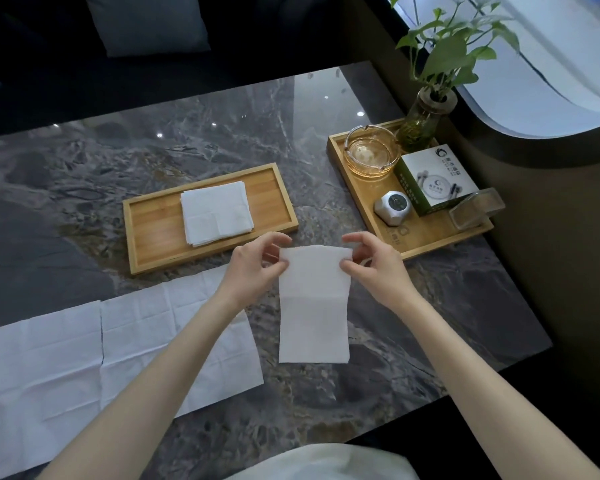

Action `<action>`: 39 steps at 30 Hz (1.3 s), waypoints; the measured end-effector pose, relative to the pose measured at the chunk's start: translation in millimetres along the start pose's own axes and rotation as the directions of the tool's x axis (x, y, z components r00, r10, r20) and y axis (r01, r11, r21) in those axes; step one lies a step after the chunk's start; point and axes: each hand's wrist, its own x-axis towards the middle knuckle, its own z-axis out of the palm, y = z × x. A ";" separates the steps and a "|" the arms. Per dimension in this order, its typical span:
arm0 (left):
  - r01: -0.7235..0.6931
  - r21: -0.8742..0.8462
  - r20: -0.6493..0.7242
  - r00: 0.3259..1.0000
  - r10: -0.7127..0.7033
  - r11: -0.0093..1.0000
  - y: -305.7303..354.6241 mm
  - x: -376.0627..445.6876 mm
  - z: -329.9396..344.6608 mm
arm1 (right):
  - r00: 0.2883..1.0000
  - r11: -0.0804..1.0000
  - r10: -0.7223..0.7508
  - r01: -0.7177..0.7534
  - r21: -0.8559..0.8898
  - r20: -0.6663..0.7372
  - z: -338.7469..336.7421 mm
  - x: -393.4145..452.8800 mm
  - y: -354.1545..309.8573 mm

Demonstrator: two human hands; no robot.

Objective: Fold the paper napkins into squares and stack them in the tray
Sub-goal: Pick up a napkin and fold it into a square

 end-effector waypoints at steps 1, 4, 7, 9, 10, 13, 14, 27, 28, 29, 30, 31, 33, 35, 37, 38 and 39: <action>-0.007 -0.013 -0.005 1.000 0.007 1.000 0.6 -4.2 -2.9 | 1.000 1.000 -0.006 0.006 0.023 0.008 -0.9 -2.6 -1.7; -0.049 -0.030 0.010 0.999 0.050 0.998 1.9 -20.1 -10.2 | 0.998 0.999 -0.051 0.051 0.010 0.048 -1.9 -13.8 -2.6; -0.122 0.015 0.067 0.990 0.120 0.992 -2.2 -37.0 -12.1 | 0.994 0.996 -0.075 0.079 -0.050 0.074 -1.8 -30.7 3.7; -0.160 0.043 0.086 0.984 0.156 0.986 -8.1 -48.1 -9.4 | 0.992 0.993 -0.077 0.085 -0.087 0.096 -0.8 -43.5 8.1; -0.178 0.048 0.093 0.980 0.173 0.983 -11.6 -53.4 -7.0 | 0.991 0.991 -0.080 0.091 -0.096 0.106 0.4 -49.5 10.0; -0.223 0.061 0.117 0.970 0.215 0.973 -22.2 -68.0 2.3 | 0.990 0.989 -0.084 0.097 -0.115 0.114 7.0 -63.7 18.3; -0.234 0.070 0.123 0.967 0.224 0.970 -25.3 -72.8 5.7 | 0.991 0.989 -0.077 0.090 -0.116 0.111 9.4 -67.7 21.5; -0.212 0.194 0.184 0.967 0.176 0.958 -43.9 -90.3 25.2 | 0.980 0.937 -0.178 0.195 -0.288 0.086 34.9 -96.0 63.4; -0.201 0.195 0.144 0.974 0.175 0.960 -42.4 -89.9 25.6 | 0.982 0.935 -0.181 0.189 -0.300 0.053 35.5 -96.8 60.7; -0.204 0.206 0.098 0.977 0.187 0.957 -41.4 -89.1 27.2 | 0.982 0.931 -0.187 0.177 -0.319 -0.001 38.0 -97.6 56.9; -0.221 0.238 0.069 0.975 0.210 0.946 -41.1 -88.2 30.6 | 0.978 0.922 -0.200 0.165 -0.349 -0.066 42.4 -99.0 52.6; -0.243 0.292 0.068 0.970 0.233 0.925 -40.8 -87.2 35.8 | 0.969 0.907 -0.220 0.159 -0.391 -0.117 49.0 -100.3 48.7; -0.283 0.417 0.127 0.959 0.253 0.864 -41.9 -85.5 50.2 | 0.957 0.849 -0.265 0.174 -0.498 -0.118 66.4 -102.2 43.0; -0.288 0.523 0.183 0.957 0.224 0.803 -42.7 -85.4 64.8 | 0.964 0.782 -0.260 0.179 -0.597 -0.050 84.3 -101.9 42.1; -0.267 0.597 0.208 0.962 0.176 0.756 -45.0 -87.4 75.1 | 0.976 0.728 -0.216 0.158 -0.667 -0.004 96.1 -100.5 46.3; -0.250 0.625 0.208 0.966 0.152 0.739 -46.6 -88.4 77.7 | 0.980 0.705 -0.200 0.152 -0.693 0.011 98.9 -99.9 49.6; -0.235 0.644 0.209 0.970 0.128 0.728 -48.5 -89.4 78.7 | 0.981 0.684 -0.191 0.150 -0.714 0.023 100.0 -99.4 53.3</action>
